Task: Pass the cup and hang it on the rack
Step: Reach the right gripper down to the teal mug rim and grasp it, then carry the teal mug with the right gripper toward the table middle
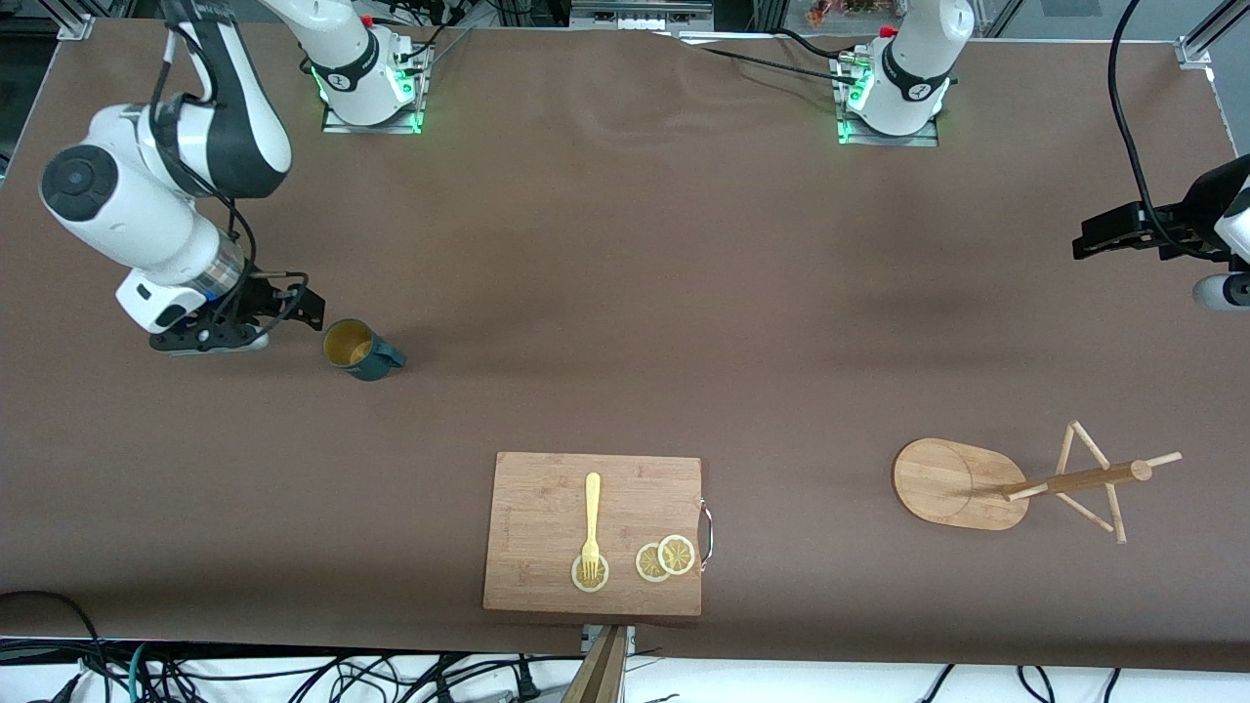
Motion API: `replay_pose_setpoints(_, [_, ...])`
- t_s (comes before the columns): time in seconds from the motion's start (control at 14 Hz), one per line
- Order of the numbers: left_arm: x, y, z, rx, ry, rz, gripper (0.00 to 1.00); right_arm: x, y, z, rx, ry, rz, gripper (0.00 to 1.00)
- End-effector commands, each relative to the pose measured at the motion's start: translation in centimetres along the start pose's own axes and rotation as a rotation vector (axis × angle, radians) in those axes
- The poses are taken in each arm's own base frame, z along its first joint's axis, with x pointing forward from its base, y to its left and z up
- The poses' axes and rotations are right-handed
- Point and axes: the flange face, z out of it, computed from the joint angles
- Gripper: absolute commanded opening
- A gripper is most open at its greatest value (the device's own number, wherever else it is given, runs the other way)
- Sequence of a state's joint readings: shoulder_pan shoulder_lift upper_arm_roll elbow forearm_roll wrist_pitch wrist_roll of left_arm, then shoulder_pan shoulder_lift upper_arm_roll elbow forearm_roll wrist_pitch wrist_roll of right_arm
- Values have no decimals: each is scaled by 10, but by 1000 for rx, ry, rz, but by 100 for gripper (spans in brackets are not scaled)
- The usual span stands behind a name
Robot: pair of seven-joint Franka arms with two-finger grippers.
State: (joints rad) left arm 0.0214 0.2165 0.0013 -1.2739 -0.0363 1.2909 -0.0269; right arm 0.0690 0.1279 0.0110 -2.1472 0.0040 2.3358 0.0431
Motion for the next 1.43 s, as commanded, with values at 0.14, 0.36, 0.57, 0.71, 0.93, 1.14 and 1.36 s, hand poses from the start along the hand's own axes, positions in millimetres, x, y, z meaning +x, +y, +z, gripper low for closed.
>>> replay_pose_setpoints(0.14, [3,1,-7,15,13,5,100,-21,-2,61,2,73,64,100])
replay_pose_setpoints(0.36, [3,1,-7,15,13,5,100,-23,-2,96,5,77,91,100])
replay_pose_setpoints(0.57, [3,1,-7,15,13,5,100,-26,-2,109,2,56,86,89])
replay_pose_setpoints(0.71, [3,1,-7,16,13,4,100,-27,-2,113,1,47,81,45])
replay_pose_setpoints(0.93, [3,1,-7,16,13,4,100,-27,-1,116,0,41,72,6])
replay_pose_setpoints(1.14, [3,1,-7,16,13,4,100,-25,0,114,-1,44,66,0])
replay_pose_setpoints(1.36, [2,1,-7,18,14,4,100,-23,-1,111,-2,33,63,0])
